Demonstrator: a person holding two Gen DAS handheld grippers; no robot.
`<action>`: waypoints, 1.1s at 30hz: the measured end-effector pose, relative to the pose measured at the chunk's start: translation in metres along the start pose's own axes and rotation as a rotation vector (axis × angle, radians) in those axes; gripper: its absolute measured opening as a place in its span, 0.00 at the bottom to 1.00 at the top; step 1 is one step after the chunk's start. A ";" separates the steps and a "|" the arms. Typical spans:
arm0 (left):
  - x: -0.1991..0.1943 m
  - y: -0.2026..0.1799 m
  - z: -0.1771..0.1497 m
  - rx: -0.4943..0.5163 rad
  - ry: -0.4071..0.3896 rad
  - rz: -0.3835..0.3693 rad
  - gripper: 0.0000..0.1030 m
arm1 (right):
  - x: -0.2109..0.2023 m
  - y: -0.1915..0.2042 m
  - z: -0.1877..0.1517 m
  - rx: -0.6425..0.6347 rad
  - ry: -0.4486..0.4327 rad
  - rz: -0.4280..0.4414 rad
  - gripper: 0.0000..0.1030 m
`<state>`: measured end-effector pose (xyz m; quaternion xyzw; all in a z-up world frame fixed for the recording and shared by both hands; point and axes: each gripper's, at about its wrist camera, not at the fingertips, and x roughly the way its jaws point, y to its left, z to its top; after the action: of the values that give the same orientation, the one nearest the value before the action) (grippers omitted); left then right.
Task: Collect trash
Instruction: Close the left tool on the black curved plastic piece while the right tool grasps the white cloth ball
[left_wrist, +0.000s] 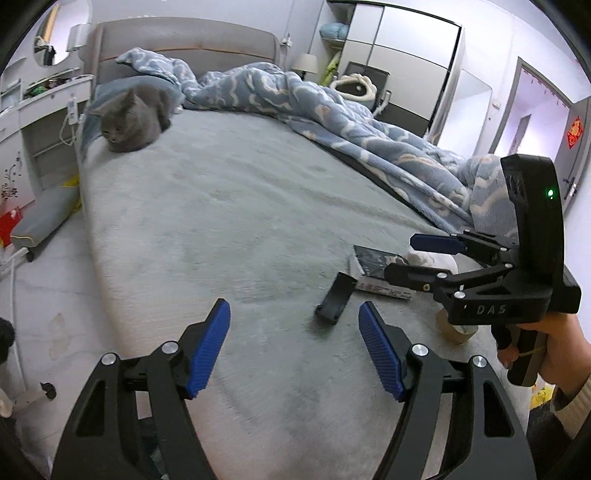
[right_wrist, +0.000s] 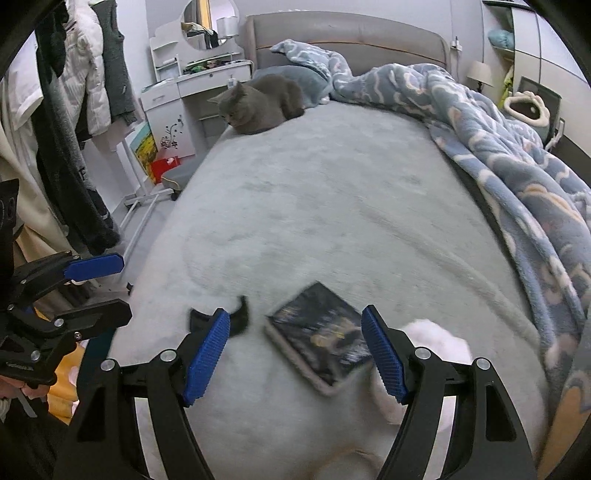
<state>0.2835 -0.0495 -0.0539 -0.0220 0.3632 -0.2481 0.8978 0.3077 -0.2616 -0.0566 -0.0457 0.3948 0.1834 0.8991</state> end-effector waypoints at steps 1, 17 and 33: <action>0.005 -0.003 0.001 0.002 0.006 -0.008 0.71 | 0.000 -0.004 -0.001 0.003 0.001 -0.002 0.73; 0.073 -0.030 0.002 0.036 0.096 -0.026 0.51 | -0.006 -0.069 -0.014 0.056 0.014 -0.028 0.73; 0.092 -0.038 0.008 0.041 0.110 -0.004 0.21 | 0.006 -0.094 -0.024 0.070 0.079 -0.022 0.74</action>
<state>0.3286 -0.1260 -0.0990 0.0094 0.4068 -0.2580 0.8763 0.3291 -0.3521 -0.0837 -0.0258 0.4356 0.1578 0.8858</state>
